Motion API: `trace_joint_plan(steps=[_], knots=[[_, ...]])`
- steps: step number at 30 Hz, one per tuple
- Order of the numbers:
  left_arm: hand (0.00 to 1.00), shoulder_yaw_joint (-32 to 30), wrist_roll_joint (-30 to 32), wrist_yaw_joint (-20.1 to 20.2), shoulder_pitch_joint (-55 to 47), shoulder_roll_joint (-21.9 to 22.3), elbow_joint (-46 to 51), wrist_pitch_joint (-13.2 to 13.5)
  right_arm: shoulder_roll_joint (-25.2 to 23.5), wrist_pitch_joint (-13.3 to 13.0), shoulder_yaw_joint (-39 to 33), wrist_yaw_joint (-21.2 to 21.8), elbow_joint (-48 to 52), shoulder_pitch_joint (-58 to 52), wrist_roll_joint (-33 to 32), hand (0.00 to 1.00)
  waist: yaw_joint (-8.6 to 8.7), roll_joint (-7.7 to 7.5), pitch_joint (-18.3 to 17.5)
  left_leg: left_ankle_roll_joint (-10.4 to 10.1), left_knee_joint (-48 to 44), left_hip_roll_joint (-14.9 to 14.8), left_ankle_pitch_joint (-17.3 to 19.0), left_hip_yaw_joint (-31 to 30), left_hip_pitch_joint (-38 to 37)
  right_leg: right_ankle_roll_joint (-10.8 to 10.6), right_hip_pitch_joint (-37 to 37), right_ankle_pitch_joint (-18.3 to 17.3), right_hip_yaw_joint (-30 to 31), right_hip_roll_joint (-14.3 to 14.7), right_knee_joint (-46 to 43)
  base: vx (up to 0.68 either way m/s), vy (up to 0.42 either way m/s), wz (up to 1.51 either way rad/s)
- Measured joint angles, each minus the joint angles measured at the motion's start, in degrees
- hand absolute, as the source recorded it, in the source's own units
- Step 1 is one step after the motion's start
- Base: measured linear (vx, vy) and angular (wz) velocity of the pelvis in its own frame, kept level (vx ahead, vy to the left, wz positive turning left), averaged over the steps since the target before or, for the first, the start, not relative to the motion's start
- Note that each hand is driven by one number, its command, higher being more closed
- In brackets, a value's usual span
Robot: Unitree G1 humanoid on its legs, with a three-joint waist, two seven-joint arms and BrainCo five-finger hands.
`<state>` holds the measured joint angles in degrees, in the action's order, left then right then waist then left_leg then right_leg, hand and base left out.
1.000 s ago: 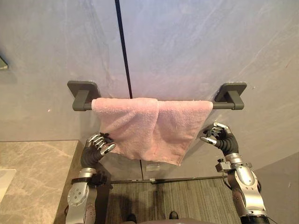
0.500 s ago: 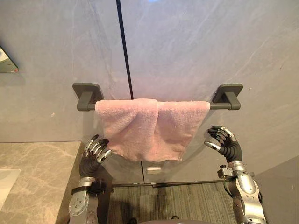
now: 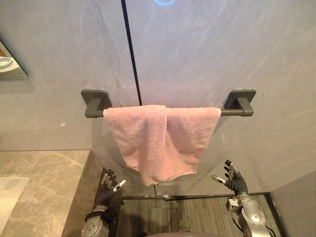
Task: Organize washtable
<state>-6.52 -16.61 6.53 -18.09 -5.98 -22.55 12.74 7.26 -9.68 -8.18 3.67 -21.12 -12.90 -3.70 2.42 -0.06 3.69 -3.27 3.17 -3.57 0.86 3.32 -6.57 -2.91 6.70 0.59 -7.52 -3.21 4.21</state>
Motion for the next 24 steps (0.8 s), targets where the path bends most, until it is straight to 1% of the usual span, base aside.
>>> trace_joint_plan(steps=[4,6,8,10,12,18,24], knots=[[0.0,0.3,2.4,-1.0,0.1,-0.2,-4.3,-0.1,0.1,0.3,0.4,0.0,-4.7,0.0,2.3,0.0,0.02,-0.01,0.0,0.0,0.0,0.0,0.0,0.2,-0.1,0.0,0.0,0.0,0.1,0.0,0.0,0.0,0.0,-0.01],[0.0,1.1,4.5,-2.0,0.3,-0.8,-8.0,-0.2,0.3,0.8,1.0,0.0,-8.0,0.1,4.2,0.0,0.05,-0.13,0.1,-0.1,0.0,-0.1,0.1,0.5,-0.3,0.0,0.0,0.0,0.4,0.1,0.0,0.0,0.0,-0.07],[0.0,1.9,6.6,-2.9,0.9,-1.5,-11.9,-0.5,1.2,1.3,2.6,0.0,-12.8,0.2,5.0,0.0,-0.03,-0.22,0.1,-0.1,0.0,-0.2,0.1,1.0,-0.3,0.0,-0.1,0.0,0.8,0.1,-0.1,0.0,0.0,-0.09],[0.0,1.9,7.3,-3.1,1.4,-1.5,-14.1,-0.6,1.2,1.4,2.6,0.0,-14.7,0.3,5.1,0.0,-0.03,-0.19,0.2,-0.2,0.1,-0.2,0.1,1.1,-0.4,0.0,-0.1,0.0,1.0,0.1,-0.1,0.0,-0.001,-0.05],[0.0,1.9,8.7,-3.8,1.9,-1.5,-18.2,-1.3,1.2,1.6,2.6,0.0,-17.6,0.3,5.6,0.0,0.01,-0.16,0.2,-0.2,0.1,-0.2,0.2,1.5,-0.5,0.0,-0.3,0.0,1.3,0.1,-0.1,-0.02,-0.004,-0.08],[0.0,2.0,11.0,-4.3,3.2,-1.5,-22.8,-1.3,1.6,2.5,2.6,-0.2,-22.6,1.4,6.1,0.0,0.16,-0.41,0.6,-0.3,0.2,-0.3,0.2,1.8,-0.4,0.0,-0.6,0.0,1.5,0.2,-0.1,-0.01,-0.004,-0.02],[0.0,2.0,11.5,-4.4,4.6,-1.5,-25.4,-1.6,1.7,3.2,2.6,-1.3,-25.1,2.9,6.1,0.0,0.17,-0.71,1.3,-0.4,0.6,-0.3,0.3,2.0,-0.2,0.0,-1.0,0.0,1.7,0.3,0.0,0.0,0.0,0.0]])
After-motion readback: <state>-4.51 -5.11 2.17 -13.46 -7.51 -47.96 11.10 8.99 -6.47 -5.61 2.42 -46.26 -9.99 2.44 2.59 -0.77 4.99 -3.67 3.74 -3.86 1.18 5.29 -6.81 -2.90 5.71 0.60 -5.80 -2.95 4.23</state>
